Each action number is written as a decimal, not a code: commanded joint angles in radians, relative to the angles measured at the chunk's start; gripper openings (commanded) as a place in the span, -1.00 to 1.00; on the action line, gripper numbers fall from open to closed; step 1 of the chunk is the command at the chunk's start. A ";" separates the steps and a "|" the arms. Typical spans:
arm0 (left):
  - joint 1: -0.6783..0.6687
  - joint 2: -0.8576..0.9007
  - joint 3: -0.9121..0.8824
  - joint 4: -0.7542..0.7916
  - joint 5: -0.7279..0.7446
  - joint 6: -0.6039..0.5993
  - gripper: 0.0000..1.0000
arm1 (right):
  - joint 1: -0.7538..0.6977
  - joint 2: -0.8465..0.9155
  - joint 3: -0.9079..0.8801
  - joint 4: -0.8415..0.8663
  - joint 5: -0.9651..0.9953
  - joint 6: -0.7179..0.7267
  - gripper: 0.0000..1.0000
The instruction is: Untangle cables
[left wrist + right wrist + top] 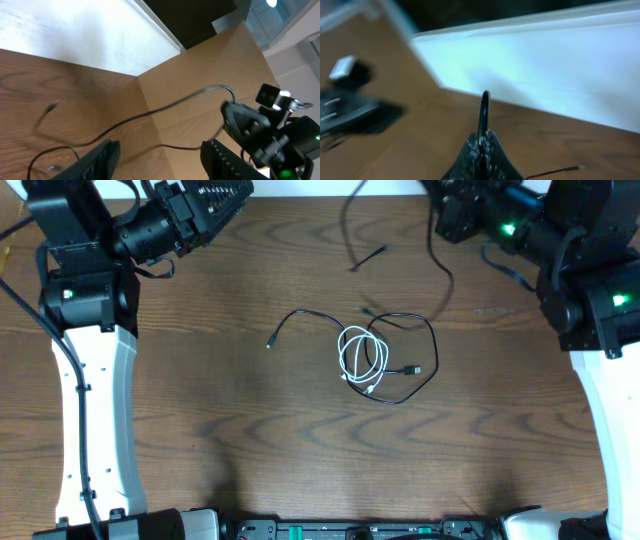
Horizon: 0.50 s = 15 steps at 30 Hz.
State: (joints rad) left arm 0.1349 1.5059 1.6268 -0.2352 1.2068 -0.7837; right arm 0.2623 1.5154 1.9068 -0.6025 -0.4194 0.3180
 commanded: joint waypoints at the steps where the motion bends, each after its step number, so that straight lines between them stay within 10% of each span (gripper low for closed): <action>1: 0.003 0.003 0.013 0.003 0.024 0.031 0.14 | -0.022 0.011 0.002 -0.005 0.278 -0.087 -0.97; 15: -0.013 0.003 0.013 -0.112 0.013 0.235 0.26 | -0.319 -0.029 0.004 0.036 0.541 -0.132 -0.98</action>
State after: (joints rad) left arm 0.1345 1.5059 1.6268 -0.3283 1.2064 -0.6529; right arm 0.0299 1.5173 1.9064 -0.5667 0.0669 0.2001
